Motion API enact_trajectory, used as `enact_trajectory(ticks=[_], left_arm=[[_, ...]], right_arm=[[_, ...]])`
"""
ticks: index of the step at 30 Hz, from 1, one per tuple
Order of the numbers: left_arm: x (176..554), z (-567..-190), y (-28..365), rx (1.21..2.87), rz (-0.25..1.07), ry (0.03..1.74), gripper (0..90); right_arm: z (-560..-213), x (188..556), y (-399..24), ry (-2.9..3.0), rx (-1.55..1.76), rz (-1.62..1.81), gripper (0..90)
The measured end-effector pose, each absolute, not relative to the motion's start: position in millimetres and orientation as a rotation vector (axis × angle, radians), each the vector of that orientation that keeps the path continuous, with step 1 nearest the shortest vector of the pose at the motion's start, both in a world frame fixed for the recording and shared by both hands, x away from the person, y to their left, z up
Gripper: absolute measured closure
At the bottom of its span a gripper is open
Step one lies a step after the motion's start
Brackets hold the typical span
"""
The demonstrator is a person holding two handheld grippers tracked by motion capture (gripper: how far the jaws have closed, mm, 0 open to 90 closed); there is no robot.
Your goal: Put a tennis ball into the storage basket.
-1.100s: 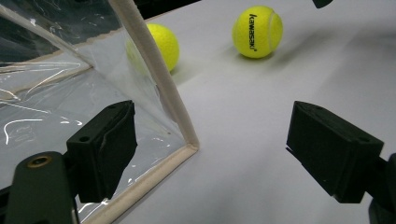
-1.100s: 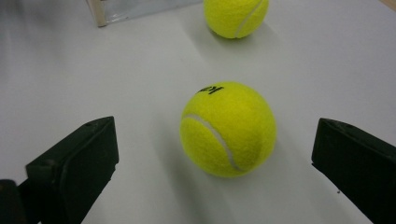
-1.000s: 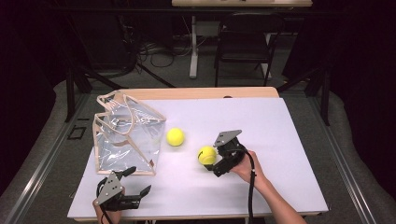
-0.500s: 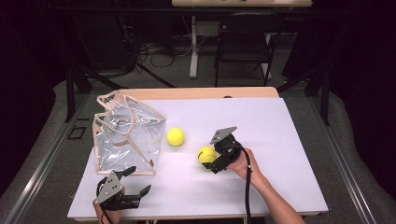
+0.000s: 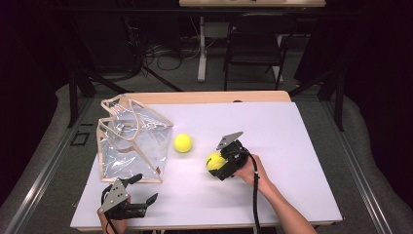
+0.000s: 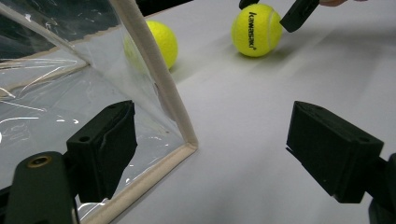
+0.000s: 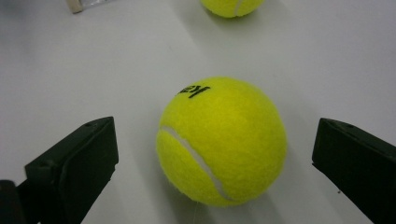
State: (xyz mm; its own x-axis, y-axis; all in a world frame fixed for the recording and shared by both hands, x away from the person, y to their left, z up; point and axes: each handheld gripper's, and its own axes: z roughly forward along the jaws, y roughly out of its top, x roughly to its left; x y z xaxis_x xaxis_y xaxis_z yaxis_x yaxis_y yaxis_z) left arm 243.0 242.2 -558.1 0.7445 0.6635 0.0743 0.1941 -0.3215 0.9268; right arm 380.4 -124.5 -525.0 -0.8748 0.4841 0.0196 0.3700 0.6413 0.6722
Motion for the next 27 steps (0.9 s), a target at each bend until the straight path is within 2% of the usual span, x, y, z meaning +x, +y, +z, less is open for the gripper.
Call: enact_trajectory(ticks=[13,20,27], left_arm=[[243,-558,244,1.88,0.544,0.663,16.0],[245,-559,243,1.875,0.532,0.671,15.9],[244,-558,242,1.883,0.538,0.667,16.0]], right_arm=[[-532,385,-122,2.703,0.73,1.013,0.4],[-534,388,-124,2.714,0.747,1.031,3.5],[-538,390,-125,2.723,0.77,1.001,13.4]])
